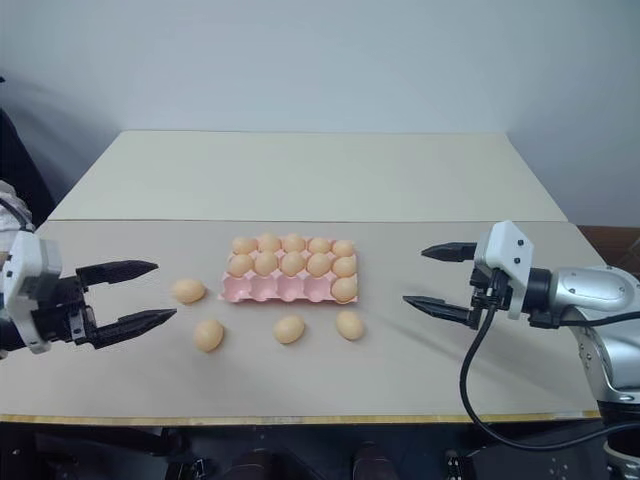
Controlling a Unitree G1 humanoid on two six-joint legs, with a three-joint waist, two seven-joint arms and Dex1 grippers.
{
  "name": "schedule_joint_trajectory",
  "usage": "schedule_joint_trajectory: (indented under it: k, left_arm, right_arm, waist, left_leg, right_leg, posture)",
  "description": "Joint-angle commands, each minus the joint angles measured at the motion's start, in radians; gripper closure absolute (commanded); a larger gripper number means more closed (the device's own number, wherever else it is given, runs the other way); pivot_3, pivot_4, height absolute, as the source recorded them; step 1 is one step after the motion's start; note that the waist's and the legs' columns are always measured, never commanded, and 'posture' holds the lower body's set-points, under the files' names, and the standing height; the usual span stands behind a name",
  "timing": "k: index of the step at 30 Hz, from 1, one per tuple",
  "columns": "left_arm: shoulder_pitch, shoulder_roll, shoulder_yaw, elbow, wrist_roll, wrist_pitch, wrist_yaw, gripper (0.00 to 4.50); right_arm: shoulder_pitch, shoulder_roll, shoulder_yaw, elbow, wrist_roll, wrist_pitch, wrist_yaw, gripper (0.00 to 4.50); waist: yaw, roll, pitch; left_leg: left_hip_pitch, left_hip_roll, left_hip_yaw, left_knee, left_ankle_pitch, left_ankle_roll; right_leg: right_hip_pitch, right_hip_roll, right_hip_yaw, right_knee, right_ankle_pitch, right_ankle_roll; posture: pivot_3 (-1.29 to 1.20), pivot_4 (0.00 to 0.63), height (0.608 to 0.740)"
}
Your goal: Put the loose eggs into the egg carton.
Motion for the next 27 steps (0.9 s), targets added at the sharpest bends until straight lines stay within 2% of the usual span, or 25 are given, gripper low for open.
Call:
schedule_joint_trajectory:
  k: [1,7,11,17,23,27]
  left_arm:
    - [-0.044,0.026,-0.057,0.025,0.005,-0.054,-0.077,0.02]
    - [-0.17,0.021,-0.201,0.059,0.009,-0.081,-0.147,0.02]
    - [-0.236,0.017,-0.282,0.092,0.033,-0.103,-0.194,0.02]
    - [-0.262,0.007,-0.328,0.107,0.051,-0.125,-0.224,0.02]
    - [-0.253,0.005,-0.338,0.099,0.054,-0.137,-0.247,0.02]
    - [-0.248,-0.004,-0.335,0.092,0.055,-0.134,-0.234,0.02]
  right_arm:
    - [-0.016,-0.044,-0.019,-0.025,0.017,0.003,0.041,0.0]
    - [0.023,-0.038,0.045,-0.109,-0.006,-0.017,0.06,0.0]
    - [0.002,0.028,0.196,-0.154,-0.135,-0.048,-0.017,0.0]
    - [-0.035,0.114,0.335,-0.113,-0.275,-0.103,-0.077,0.0]
    - [-0.105,0.183,0.471,-0.068,-0.408,-0.017,-0.146,0.0]
    - [-0.135,0.215,0.507,-0.04,-0.451,0.038,-0.177,0.0]
  waist:
    - [0.001,0.0,0.0]
    - [0.002,0.0,0.0]
    - [-0.006,0.0,0.0]
    - [-0.002,0.0,0.0]
    - [-0.001,0.0,0.0]
    - [-0.001,0.0,0.0]
  left_leg:
    - [0.0,0.0,0.0,0.0,0.0,0.0]
    - [-0.001,0.0,0.0,0.0,0.0,0.0]
    - [0.0,0.0,0.0,0.0,0.0,0.0]
    - [-0.002,0.0,0.0,0.0,0.0,0.0]
    - [-0.001,0.0,0.0,0.0,0.0,0.0]
    - [-0.001,0.0,0.0,0.0,0.0,0.0]
  right_leg:
    - [0.0,0.0,0.0,0.0,0.0,0.0]
    - [0.0,0.0,0.0,0.0,0.0,0.0]
    - [0.0,0.001,0.0,0.0,0.0,0.0]
    - [-0.002,0.0,0.0,0.0,0.0,0.0]
    - [-0.001,0.001,0.0,0.001,0.0,0.0]
    - [-0.002,0.001,0.0,0.001,0.0,0.0]
  posture:
    - [0.0,0.15,0.74]
    - [0.0,0.15,0.74]
    - [0.0,0.15,0.74]
    - [0.0,0.15,0.74]
    - [0.0,0.15,0.74]
    - [0.0,0.15,0.74]
